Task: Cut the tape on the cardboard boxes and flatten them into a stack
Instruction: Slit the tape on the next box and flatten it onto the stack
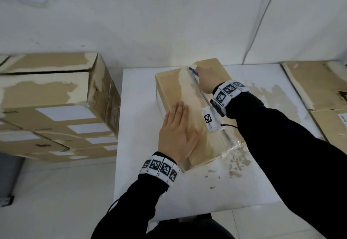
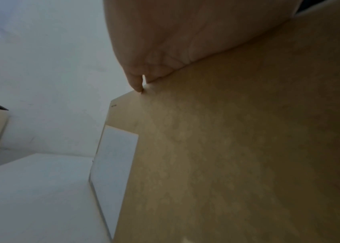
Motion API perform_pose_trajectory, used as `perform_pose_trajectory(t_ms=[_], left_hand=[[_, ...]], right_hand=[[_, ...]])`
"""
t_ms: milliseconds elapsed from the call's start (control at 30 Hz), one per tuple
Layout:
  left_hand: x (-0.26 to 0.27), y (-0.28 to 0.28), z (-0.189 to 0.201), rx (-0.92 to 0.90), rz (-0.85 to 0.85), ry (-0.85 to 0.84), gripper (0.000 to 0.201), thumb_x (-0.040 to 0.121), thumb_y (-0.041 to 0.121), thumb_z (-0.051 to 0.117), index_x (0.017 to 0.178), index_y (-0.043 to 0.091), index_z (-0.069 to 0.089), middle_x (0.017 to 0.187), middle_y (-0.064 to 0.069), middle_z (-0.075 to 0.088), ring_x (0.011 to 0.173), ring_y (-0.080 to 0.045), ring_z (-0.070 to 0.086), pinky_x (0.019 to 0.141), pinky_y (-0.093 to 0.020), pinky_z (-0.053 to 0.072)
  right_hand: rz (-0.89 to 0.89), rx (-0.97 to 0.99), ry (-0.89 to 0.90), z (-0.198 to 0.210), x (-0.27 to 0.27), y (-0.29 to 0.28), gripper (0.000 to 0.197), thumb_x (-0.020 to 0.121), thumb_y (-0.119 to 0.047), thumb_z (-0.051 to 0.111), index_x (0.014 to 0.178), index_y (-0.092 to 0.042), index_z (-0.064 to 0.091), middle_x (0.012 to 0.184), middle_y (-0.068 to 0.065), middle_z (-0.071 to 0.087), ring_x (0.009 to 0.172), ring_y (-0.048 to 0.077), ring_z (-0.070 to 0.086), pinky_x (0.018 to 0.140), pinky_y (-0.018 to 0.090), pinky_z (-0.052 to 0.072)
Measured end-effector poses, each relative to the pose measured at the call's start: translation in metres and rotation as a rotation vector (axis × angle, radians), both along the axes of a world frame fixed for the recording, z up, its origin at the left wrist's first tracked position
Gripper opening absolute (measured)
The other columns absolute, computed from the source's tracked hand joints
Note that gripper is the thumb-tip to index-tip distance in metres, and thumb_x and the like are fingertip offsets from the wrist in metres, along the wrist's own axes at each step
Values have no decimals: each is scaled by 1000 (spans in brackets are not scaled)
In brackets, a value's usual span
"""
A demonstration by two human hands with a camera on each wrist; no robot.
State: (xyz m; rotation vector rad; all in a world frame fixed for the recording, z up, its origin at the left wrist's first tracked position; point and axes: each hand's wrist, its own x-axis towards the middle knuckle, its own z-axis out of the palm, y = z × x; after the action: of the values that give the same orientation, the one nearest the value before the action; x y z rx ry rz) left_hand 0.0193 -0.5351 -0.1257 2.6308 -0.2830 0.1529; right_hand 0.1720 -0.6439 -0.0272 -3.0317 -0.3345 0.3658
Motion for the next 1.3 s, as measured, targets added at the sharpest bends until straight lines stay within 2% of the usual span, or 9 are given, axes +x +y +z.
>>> perform_pose_trajectory(t_ms=[67,333,467,633,800,967,1100,1300], left_hand=[[0,1,2,9,-5,4,79,90,57,13,151,7,20,159,-8,10,148,-19,2,121,-37,9],[-1,-1,1,2,1,27,80,90,59,10,151,7,16,160,-8,7,148,-18,-1,121,-36,6],[2,-1,-2,11,-11,34,80,90,57,12,151,7,15,160,-9,6,148,-19,-2,121,-37,7],[1,-1,-1,15,-12,33,82,90,59,13,151,5,16,159,-10,7,148,-20,-1,121,-36,6],[0,-2,3,23,-6,54,84,86,58,10,151,5,14,160,-10,5,148,-20,-2,120,-33,1],[-1,-2,6,35,-1,70,85,85,60,6,151,6,11,160,-8,3,148,-19,-4,121,-34,3],[0,-3,4,15,8,65,85,87,61,7,152,7,13,160,-7,5,148,-18,-3,121,-33,2],[-1,-3,5,18,7,73,84,86,60,7,152,8,11,160,-6,2,148,-16,-5,120,-31,-1]], right_hand=[[-16,9,2,-2,-1,2,31,100,-6,31,127,3,41,121,24,55,110,36,53,78,34,37],[-16,17,-41,-11,-6,5,36,100,-4,28,134,2,37,124,25,54,113,38,52,86,39,40],[12,-7,-61,-3,1,8,33,102,-6,26,130,4,42,129,24,52,118,37,50,93,38,37],[52,-44,-73,0,4,12,32,101,-5,27,126,4,45,127,22,53,116,34,51,91,37,38],[58,-87,-51,11,4,6,34,103,-13,28,126,3,47,129,21,53,118,32,51,97,35,34],[28,-74,-47,1,-6,6,33,101,-6,30,131,3,41,126,23,54,116,36,51,92,37,39],[15,-50,-59,-10,-9,3,33,100,-8,34,132,1,39,120,25,57,109,37,55,85,39,41],[17,-20,-71,-3,-2,12,32,102,-7,27,126,4,45,123,25,55,112,38,53,89,39,40]])
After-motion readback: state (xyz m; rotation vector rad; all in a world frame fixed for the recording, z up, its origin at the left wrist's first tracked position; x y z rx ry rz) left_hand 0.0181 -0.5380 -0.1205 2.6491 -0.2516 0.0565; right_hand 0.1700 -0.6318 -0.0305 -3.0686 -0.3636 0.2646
